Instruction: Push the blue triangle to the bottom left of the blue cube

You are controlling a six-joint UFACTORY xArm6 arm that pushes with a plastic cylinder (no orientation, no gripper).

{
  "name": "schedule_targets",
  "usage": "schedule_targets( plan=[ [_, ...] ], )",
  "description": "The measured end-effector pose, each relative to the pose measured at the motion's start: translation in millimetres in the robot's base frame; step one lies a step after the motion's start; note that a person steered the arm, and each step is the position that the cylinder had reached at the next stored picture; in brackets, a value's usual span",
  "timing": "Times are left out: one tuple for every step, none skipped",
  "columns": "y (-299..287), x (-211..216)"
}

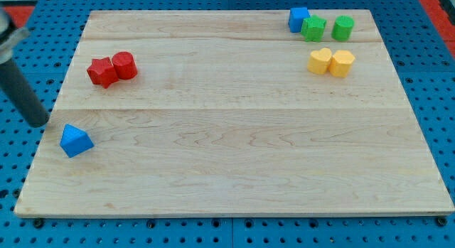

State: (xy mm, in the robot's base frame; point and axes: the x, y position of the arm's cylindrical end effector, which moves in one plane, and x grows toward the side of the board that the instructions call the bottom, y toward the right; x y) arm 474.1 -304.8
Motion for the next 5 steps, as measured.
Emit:
schedule_targets(
  plan=[
    [1.1, 32.5],
    [42.6, 55.2],
    [100.0, 27.8],
    [172.4, -10.1],
    [218.1, -53.8]
  ],
)
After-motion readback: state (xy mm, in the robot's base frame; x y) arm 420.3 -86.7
